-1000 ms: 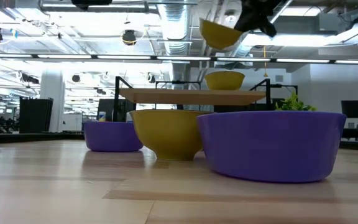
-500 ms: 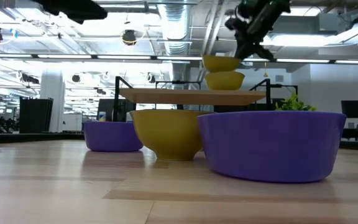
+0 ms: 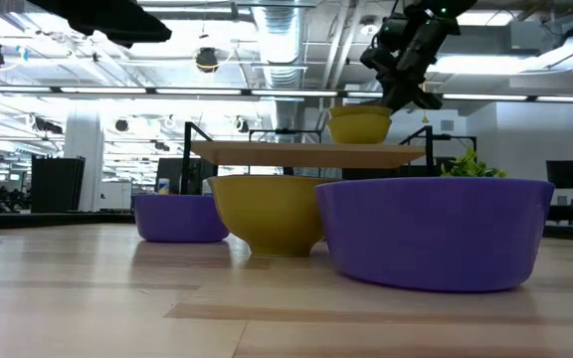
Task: Pick & Place Mini bowls
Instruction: Stack the left white patterned bowl on top of the white patterned bowl on the shelf
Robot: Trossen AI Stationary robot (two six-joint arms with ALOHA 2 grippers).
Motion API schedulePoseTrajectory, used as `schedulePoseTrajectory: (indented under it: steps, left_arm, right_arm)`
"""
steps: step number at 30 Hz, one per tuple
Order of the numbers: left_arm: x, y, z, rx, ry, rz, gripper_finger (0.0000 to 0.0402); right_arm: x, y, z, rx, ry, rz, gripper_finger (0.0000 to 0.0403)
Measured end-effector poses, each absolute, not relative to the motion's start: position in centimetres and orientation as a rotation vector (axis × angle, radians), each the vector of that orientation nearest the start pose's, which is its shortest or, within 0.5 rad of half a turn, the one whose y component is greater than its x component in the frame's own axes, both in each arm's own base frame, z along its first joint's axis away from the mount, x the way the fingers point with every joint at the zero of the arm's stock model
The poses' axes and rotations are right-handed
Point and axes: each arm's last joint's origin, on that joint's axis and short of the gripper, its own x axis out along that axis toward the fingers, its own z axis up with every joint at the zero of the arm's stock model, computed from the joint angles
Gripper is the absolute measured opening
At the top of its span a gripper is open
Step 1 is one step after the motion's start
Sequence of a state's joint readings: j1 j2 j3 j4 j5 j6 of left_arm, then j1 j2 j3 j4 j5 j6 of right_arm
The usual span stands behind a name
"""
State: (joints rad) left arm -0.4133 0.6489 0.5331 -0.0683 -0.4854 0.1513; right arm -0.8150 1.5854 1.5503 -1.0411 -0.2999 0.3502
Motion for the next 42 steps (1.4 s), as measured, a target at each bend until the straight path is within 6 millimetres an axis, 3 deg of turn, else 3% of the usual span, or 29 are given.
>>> schedulePoseTrajectory:
  steps: [8,21,30,37,42]
  left_arm:
    - [14.5,-4.9,27.8,0.228,0.165,0.06,0.0123]
    - [14.5,-4.9,27.8,0.227,0.164,0.06,0.0123]
    - [14.5,-4.9,27.8,0.227,0.164,0.059,0.0123]
    - [14.5,-4.9,27.8,0.227,0.164,0.059,0.0123]
    - [14.5,-4.9,27.8,0.227,0.164,0.059,0.0123]
  right_arm:
    - [22.4,-22.5,33.3,0.883,0.855,-0.623,0.0007]
    - [22.4,-22.5,33.4,0.859,0.854,-0.609,0.0071]
    - [22.6,-22.7,34.0,0.786,0.804,-0.607,0.008]
    - [22.1,-22.5,35.0,0.657,0.786,-0.655,0.0079]
    - [21.5,-21.7,36.4,0.457,0.789,-0.8,0.0079]
